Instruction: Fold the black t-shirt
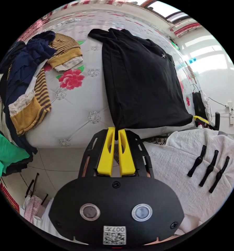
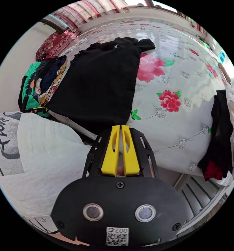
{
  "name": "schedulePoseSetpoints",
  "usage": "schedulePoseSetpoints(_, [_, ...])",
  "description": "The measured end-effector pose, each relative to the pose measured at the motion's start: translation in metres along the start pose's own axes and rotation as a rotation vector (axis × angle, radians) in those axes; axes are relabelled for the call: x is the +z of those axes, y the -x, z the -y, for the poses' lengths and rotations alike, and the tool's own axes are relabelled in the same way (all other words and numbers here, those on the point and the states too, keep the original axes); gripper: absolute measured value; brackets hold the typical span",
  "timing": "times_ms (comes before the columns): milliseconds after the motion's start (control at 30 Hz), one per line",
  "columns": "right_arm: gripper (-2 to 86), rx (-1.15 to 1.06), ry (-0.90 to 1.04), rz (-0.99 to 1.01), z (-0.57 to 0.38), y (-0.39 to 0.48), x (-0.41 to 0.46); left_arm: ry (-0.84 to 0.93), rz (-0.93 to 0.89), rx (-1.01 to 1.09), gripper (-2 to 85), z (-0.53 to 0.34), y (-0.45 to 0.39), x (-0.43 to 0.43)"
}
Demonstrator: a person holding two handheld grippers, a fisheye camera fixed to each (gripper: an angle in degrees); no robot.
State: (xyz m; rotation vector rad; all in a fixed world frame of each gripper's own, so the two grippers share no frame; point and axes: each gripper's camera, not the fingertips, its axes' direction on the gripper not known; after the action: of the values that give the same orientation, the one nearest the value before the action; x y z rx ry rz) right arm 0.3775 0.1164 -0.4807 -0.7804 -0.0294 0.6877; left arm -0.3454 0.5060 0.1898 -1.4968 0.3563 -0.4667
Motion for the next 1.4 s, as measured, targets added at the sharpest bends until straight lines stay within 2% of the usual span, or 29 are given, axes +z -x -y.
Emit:
schedulePoseSetpoints(200, [1.9,-0.020,-0.021,-0.011,-0.001,-0.009,0.001,0.014,0.032,0.043,-0.8,0.016,-0.010,0.001])
schedulePoseSetpoints(300, [2.2,-0.099,-0.018,-0.072,0.001,0.007,0.013,0.008,0.029,0.047,-0.8,0.022,-0.014,0.001])
schedulePoseSetpoints(400, [2.6,-0.147,0.060,-0.125,0.011,0.017,0.039,0.032,0.042,0.044,-0.8,0.028,-0.016,0.006])
schedulePoseSetpoints(533, [1.2,-0.050,0.177,-0.153,0.031,-0.004,0.072,0.046,0.039,0.008,-0.8,0.035,-0.010,0.005])
schedulePoseSetpoints(600, [0.4,-0.038,0.147,-0.173,0.039,-0.012,0.060,0.023,0.027,0.000,-0.8,0.037,-0.010,-0.003])
schedulePoseSetpoints(667, [0.0,-0.055,-0.015,-0.201,0.041,-0.016,0.022,-0.015,0.021,0.009,-0.8,0.037,-0.013,-0.013])
schedulePoseSetpoints(733, [-0.1,-0.067,-0.082,-0.199,0.039,-0.020,0.001,-0.043,0.030,0.030,-0.7,0.035,-0.021,-0.018])
schedulePoseSetpoints(800, [-0.1,-0.074,-0.050,-0.195,0.038,-0.027,0.001,-0.025,0.038,0.031,-0.7,0.032,-0.026,-0.010])
schedulePoseSetpoints(967, [0.5,-0.024,0.222,-0.093,0.034,-0.051,0.064,0.151,0.083,-0.032,-0.2,0.019,-0.028,0.044])
schedulePoseSetpoints(1000, [0.6,-0.021,0.229,-0.080,0.034,-0.053,0.066,0.169,0.092,-0.044,0.3,0.016,-0.030,0.049])
schedulePoseSetpoints(1067, [2.1,-0.060,0.175,-0.013,0.040,-0.057,0.054,0.136,0.086,-0.029,2.0,0.011,-0.033,0.044])
schedulePoseSetpoints(1200, [3.9,-0.016,0.047,-0.045,0.067,-0.085,0.018,0.042,0.078,-0.076,5.0,0.015,-0.024,0.013])
schedulePoseSetpoints(1400, [4.9,0.131,-0.155,0.006,0.165,-0.151,-0.018,-0.138,0.085,-0.121,5.4,0.090,-0.017,-0.028])
